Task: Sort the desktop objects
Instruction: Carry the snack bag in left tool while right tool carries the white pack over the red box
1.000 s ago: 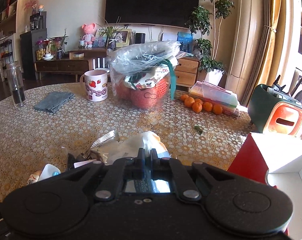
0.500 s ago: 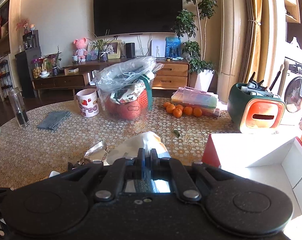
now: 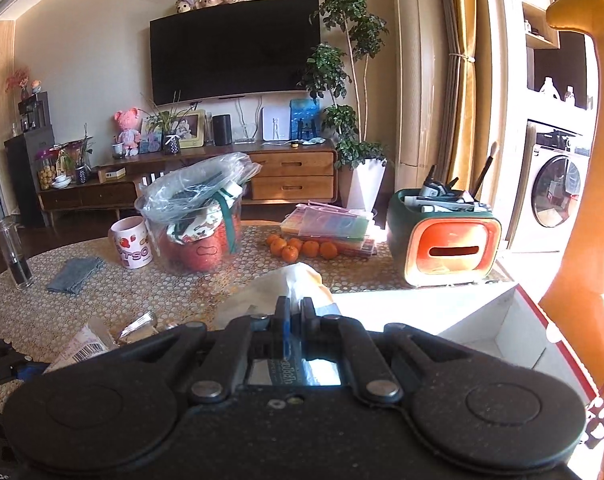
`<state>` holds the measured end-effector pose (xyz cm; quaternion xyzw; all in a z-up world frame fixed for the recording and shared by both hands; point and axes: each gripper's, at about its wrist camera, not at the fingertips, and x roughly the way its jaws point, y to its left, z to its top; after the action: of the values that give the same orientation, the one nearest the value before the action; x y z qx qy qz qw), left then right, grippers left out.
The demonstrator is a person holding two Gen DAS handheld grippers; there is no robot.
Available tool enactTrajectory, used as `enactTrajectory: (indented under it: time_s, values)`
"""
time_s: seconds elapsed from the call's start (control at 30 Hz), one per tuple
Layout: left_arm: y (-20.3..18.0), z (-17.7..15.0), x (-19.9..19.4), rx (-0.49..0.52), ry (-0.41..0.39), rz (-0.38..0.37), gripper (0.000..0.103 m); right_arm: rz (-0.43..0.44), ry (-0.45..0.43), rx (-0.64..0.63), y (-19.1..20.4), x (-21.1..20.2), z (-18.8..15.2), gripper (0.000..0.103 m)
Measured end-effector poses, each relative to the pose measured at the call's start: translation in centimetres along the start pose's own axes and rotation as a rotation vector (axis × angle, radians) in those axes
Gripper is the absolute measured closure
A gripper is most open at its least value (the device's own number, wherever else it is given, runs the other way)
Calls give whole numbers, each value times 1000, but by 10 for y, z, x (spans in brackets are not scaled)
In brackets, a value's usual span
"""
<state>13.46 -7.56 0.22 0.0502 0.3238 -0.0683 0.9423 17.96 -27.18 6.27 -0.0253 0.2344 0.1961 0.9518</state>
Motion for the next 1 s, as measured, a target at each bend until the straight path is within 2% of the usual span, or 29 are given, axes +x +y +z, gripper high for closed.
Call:
enactTrajectory:
  time_s: [0.37,1.0]
  values:
    - [-33,37,28,46,0,-41,46,-104,-18,49,-64,-5,0,99]
    - [-113,91,98,200,9,-91,46,-223,23,116,-142,22,-14,99]
